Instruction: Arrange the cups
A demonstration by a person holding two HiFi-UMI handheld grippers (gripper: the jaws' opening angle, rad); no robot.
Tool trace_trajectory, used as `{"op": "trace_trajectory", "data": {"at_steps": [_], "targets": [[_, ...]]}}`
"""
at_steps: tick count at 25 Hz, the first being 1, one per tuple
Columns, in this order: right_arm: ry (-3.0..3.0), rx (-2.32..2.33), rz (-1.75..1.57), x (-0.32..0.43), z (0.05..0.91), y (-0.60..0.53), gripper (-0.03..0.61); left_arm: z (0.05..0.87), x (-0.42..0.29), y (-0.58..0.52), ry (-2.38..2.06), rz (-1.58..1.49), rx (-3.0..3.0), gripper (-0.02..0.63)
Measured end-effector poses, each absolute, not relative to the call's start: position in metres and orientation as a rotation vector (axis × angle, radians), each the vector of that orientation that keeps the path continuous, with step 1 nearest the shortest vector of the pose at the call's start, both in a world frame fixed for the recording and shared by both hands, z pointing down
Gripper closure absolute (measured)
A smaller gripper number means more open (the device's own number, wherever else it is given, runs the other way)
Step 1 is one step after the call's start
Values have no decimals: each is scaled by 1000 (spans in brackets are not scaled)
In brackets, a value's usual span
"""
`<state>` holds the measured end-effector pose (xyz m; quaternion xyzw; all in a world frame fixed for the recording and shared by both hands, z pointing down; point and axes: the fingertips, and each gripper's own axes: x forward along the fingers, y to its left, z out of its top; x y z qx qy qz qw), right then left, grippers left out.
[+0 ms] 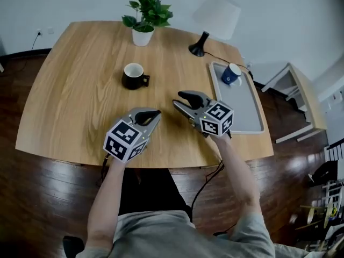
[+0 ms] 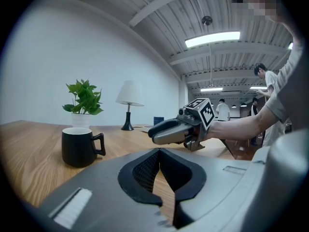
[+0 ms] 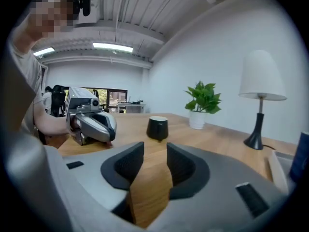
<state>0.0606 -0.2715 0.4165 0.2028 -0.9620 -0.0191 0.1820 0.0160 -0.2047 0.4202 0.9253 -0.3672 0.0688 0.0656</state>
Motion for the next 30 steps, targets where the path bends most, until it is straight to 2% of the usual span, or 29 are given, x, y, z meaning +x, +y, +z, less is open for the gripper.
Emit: {"op": "trace_trajectory", "data": {"at_steps": [7,21,23,30], "targets": [[-2732,496,3,16,432,-273,416,422,10,-203,-1144,218,2772,605],[-2746,591,8,0,427,-307,410,417,10,-202,-1149,204,2767,604],[-2740,583,10,-8,427,-313,350,417,9,-202,-1151,203,2767,604],[-2642,511,-138,-44,431,-332,351,416,9,-201,-1150,206,2766,604]]}}
